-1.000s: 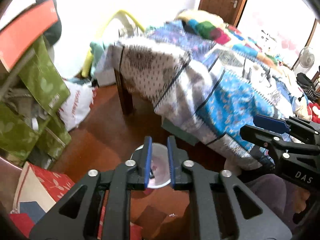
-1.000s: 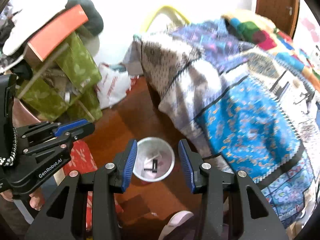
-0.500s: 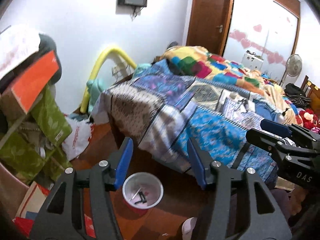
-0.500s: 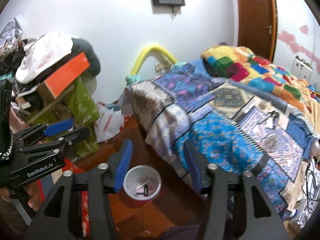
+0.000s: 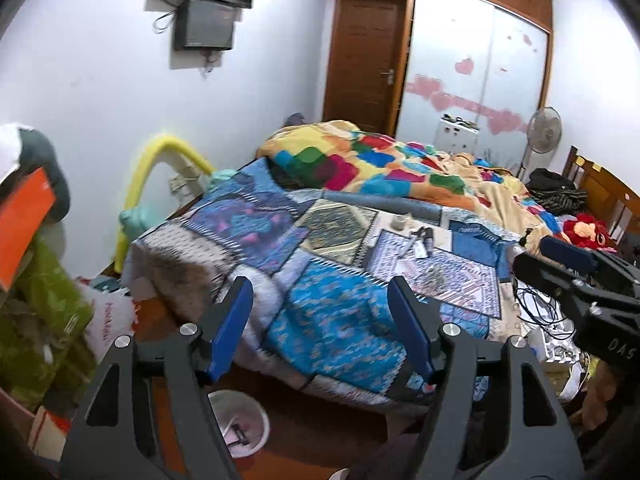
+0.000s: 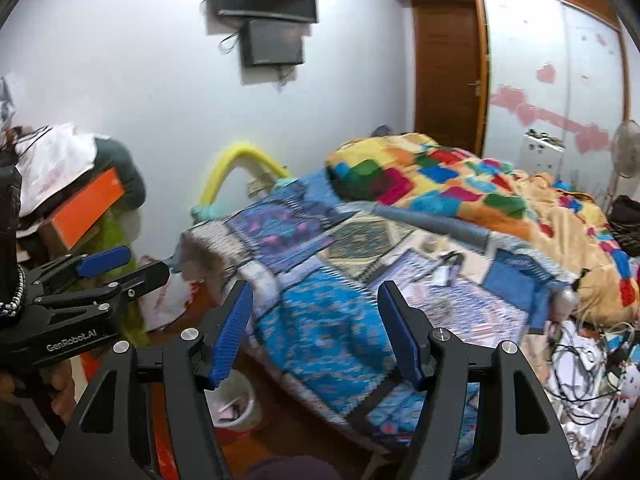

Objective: Collect trash
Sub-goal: 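Bring both open grippers back up to the items on the bed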

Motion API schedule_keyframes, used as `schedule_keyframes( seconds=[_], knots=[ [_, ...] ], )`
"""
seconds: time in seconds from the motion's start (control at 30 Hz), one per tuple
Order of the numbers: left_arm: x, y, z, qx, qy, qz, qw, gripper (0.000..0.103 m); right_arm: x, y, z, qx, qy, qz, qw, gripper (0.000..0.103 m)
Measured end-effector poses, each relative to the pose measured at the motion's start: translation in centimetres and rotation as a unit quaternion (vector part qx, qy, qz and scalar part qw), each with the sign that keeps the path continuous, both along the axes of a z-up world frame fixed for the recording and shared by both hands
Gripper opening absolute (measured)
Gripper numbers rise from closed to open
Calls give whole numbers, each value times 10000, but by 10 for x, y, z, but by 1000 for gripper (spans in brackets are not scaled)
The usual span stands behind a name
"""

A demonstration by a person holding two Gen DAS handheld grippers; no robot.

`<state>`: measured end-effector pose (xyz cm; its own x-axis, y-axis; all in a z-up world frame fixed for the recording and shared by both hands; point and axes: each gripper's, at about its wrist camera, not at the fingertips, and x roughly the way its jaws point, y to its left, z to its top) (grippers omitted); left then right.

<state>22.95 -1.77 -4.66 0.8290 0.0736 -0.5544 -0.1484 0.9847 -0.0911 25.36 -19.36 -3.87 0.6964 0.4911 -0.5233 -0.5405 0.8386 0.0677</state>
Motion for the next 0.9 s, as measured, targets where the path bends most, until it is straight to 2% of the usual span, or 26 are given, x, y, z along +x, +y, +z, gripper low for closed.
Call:
schedule_keyframes(
  seconds=[0.27, 0.43, 0.6, 0.73, 0.9],
  knots=[
    [55, -49, -6, 83, 95, -581, 9982, 70, 33, -51, 1, 5, -85, -605, 9981, 61],
    [91, -71, -18, 29, 365, -856, 9957, 81, 60, -77, -14, -33, 66, -986, 9951, 62],
    [133, -85, -40, -8, 647, -944, 9934, 81, 94, -98, -39, -55, 451, -1261, 9910, 62],
    [165, -89, -61, -193, 885, -1065, 9902, 81, 119, -109, -62, -11, 833, -1341, 9875, 62],
    [198, -95, -90, -139, 1112, -1103, 9876, 81, 146, -111, -93, 10, 1263, -1353, 9827, 62]
  ],
)
